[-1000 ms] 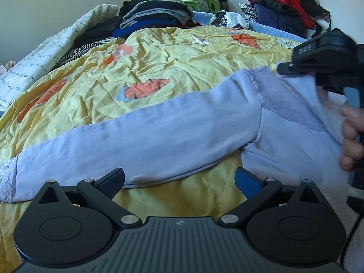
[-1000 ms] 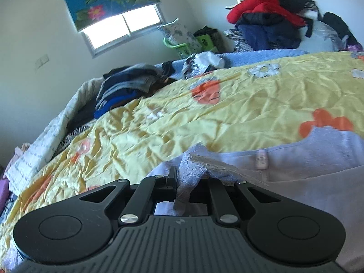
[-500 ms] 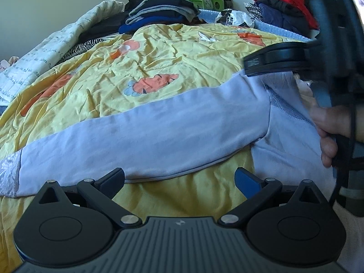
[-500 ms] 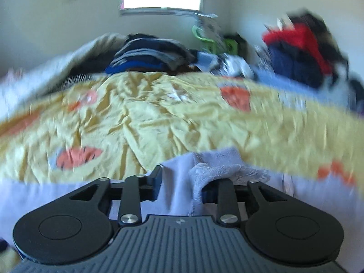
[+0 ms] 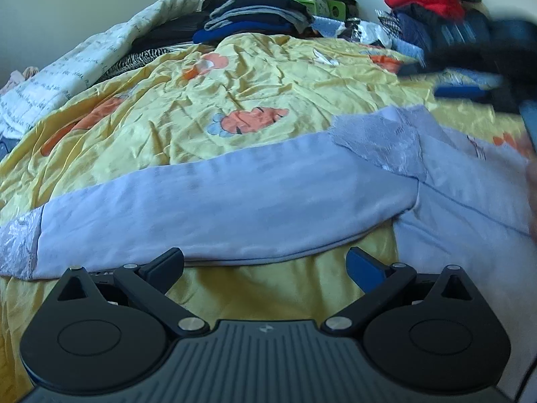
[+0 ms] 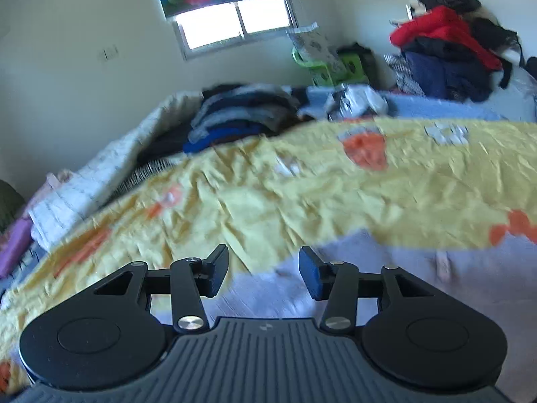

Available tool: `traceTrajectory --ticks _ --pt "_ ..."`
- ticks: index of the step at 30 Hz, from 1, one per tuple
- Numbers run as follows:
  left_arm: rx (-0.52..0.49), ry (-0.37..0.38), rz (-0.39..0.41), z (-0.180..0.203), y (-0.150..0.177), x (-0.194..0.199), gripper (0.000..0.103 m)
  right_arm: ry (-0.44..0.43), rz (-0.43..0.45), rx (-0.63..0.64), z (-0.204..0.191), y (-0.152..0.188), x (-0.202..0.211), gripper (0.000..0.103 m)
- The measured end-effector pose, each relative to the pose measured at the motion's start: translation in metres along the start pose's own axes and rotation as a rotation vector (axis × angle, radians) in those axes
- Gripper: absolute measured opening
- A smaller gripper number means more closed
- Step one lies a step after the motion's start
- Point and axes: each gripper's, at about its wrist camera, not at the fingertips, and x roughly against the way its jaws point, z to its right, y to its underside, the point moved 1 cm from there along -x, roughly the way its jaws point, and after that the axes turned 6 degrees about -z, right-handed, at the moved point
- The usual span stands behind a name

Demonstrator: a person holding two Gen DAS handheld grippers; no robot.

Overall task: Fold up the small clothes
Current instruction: 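Open the right tool to release the sleeve onto the shirt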

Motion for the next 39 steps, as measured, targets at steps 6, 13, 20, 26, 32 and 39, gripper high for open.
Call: traceTrajectory --ticks 6,13,20,26,32,39 --pt "-0.007 -0.021 -0.006 0.002 -0.001 0.0 0.103 -0.071 -0.176 -0.054 0.008 0.029 -0.03 0.053" --pt "-0.004 -0.041 -0.007 0.0 0.0 0.001 0.103 -0.062 -0.139 -0.024 -0.005 0.042 -0.018 0.055" --pt "-0.002 -0.046 -0.007 -0.002 0.0 0.001 0.103 0.026 -0.122 0.057 -0.013 0.047 -0.004 0.063" --pt "0.026 -0.071 -0.019 -0.012 -0.001 -0.002 0.103 0.104 -0.045 0.171 -0.025 0.066 0.029 0.075" --pt "0.071 -0.102 -0.026 -0.027 0.001 -0.004 0.103 0.126 -0.007 0.167 -0.022 0.082 0.056 0.076" --pt "0.128 -0.15 -0.017 -0.052 0.01 0.001 0.103 0.114 0.004 0.131 -0.012 0.094 0.072 0.079"
